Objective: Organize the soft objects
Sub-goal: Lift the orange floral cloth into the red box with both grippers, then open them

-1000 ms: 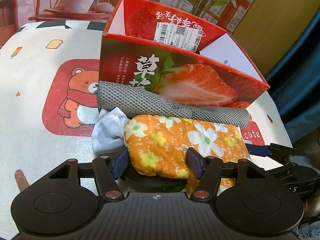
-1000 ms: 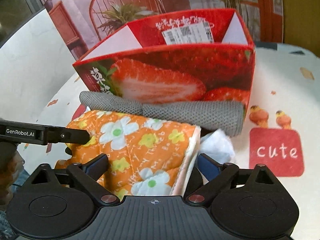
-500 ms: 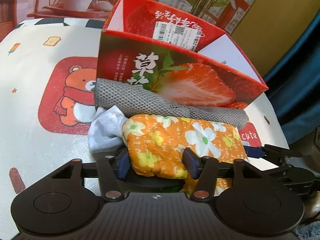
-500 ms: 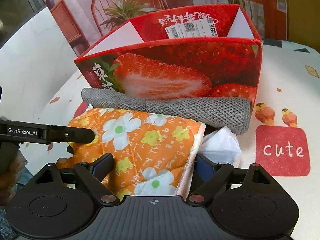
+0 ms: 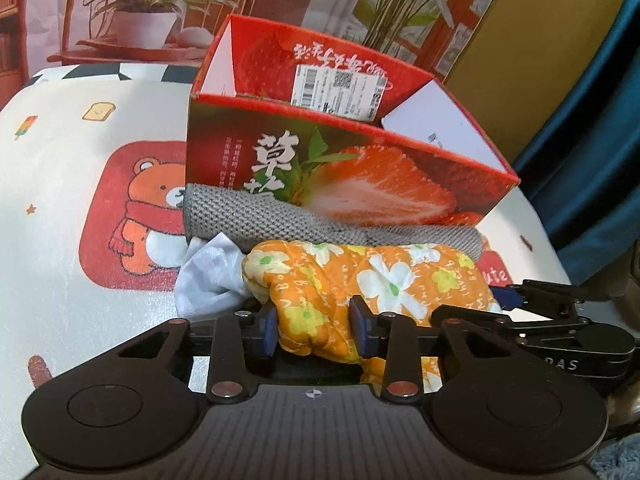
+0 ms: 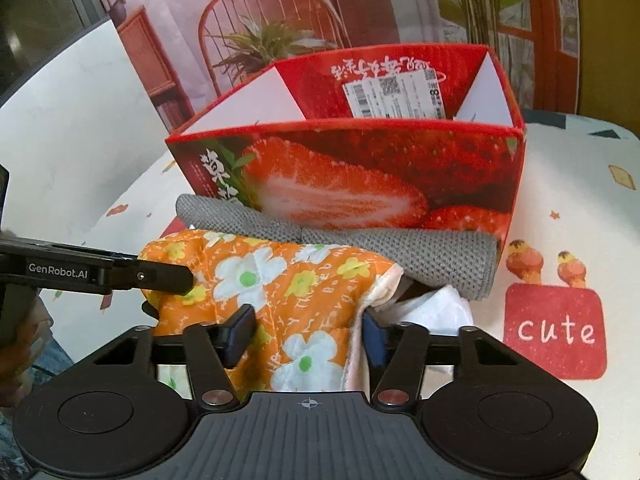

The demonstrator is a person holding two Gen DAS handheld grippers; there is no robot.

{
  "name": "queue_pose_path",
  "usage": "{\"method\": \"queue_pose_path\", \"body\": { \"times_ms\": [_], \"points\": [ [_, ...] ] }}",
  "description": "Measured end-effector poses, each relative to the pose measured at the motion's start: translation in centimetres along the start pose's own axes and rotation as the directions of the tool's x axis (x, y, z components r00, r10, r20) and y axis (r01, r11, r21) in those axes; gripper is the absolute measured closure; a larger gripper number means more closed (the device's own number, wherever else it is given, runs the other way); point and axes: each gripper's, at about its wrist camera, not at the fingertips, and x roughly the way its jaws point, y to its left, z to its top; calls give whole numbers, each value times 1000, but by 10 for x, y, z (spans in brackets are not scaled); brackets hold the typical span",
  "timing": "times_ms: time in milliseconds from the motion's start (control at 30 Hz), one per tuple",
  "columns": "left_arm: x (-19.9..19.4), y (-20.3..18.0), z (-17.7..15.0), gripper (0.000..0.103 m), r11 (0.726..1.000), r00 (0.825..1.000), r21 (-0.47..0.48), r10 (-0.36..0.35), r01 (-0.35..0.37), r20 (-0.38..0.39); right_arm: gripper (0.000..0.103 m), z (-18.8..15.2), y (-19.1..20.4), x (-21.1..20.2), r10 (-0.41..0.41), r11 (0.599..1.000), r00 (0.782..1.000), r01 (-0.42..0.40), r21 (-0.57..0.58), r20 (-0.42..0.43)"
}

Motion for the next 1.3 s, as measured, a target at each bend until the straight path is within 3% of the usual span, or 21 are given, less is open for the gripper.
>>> {"method": "queue_pose_path", "body": {
  "times_ms": [167, 267, 533, 833, 1133, 1300],
  "points": [
    [-5, -1, 1, 72, 1000, 1000, 7, -2, 2, 26, 74, 2, 0, -5, 0, 1000, 1000, 0, -12, 26],
    [-12, -1, 5, 73, 1000, 998, 12, -9, 8, 56, 75, 5, 1, -10, 7, 1000, 999, -5, -28, 49],
    [-42, -11, 28, 74, 998, 984, 70, -18, 5, 176, 77, 30, 10, -32, 37, 994, 989, -22, -106, 144],
    [-58, -23, 76, 74, 995, 960, 96, -27, 0, 280, 77, 80, 11, -47, 61, 988, 969, -25, -151, 241],
    [-29, -28, 135, 76, 995, 943, 94, -1, -32, 331, 77, 137, -3, -20, 10, 984, 965, 37, -174, 264],
    [0, -24, 165, 76, 995, 947, 85, 22, -52, 321, 77, 166, -16, 10, -40, 981, 971, 84, -177, 235]
  ]
}}
